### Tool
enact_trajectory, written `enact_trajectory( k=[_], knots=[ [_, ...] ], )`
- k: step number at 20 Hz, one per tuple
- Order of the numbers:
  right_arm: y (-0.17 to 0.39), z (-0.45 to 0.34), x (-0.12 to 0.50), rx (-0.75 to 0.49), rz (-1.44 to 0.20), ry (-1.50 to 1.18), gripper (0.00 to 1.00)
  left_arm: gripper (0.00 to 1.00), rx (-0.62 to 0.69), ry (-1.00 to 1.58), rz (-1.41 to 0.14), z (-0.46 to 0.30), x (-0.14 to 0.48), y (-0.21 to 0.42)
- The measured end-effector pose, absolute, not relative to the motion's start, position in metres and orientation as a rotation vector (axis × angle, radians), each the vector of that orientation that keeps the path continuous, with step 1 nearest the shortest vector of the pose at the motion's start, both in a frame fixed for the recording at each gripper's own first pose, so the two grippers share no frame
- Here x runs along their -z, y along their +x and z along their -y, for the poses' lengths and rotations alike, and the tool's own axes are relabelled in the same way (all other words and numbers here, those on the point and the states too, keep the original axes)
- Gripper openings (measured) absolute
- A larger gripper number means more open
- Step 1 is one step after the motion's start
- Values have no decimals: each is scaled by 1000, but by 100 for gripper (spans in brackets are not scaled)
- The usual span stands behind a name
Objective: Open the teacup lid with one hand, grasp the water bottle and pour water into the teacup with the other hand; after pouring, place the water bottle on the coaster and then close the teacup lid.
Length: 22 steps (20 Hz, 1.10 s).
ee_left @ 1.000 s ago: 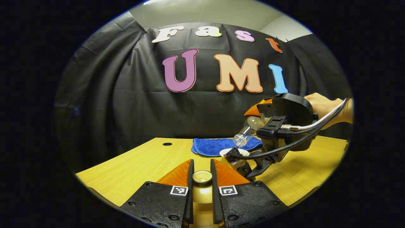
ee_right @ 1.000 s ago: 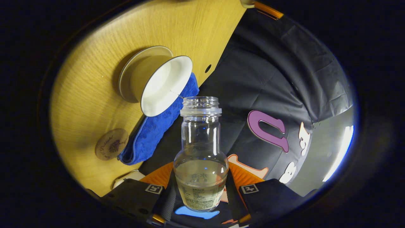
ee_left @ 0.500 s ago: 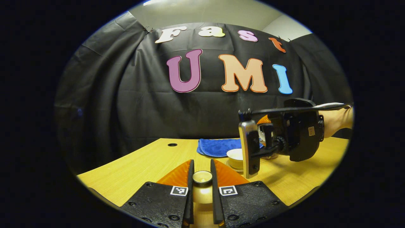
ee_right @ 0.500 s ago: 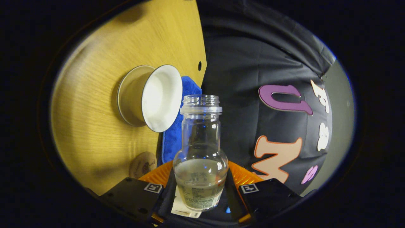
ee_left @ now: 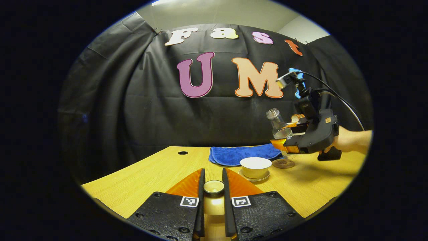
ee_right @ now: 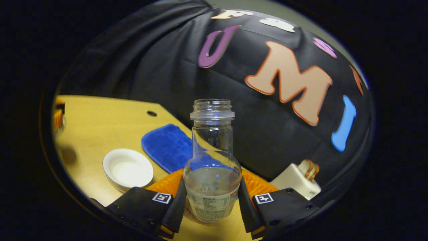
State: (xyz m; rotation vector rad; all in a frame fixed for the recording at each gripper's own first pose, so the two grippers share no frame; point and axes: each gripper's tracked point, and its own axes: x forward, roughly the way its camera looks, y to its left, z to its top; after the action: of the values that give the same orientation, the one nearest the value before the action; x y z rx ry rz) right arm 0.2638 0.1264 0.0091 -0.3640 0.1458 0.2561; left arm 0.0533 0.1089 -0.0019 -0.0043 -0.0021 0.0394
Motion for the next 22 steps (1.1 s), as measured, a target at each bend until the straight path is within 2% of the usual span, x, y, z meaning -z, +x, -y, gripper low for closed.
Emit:
enact_trajectory(
  k=[3,8,15,16,17,22],
  knots=[
    [266,-120,-7,-203,-158,-133,75,21,-39,-5,2,-110,2,54],
    [267,-119,-1,-173,-120,45,75,21,-43,-4,1,-111,2,54],
    [271,-121,8,-170,-107,-15,75,21,-45,-4,2,-111,2,55],
    [272,-121,6,-161,-92,-12,75,24,-46,-5,2,-111,2,56],
    [271,-121,8,-161,-92,-8,76,21,-47,-5,2,-111,3,55],
    [272,-119,7,-159,-83,-14,76,21,-50,-4,1,-112,2,55]
  ],
)
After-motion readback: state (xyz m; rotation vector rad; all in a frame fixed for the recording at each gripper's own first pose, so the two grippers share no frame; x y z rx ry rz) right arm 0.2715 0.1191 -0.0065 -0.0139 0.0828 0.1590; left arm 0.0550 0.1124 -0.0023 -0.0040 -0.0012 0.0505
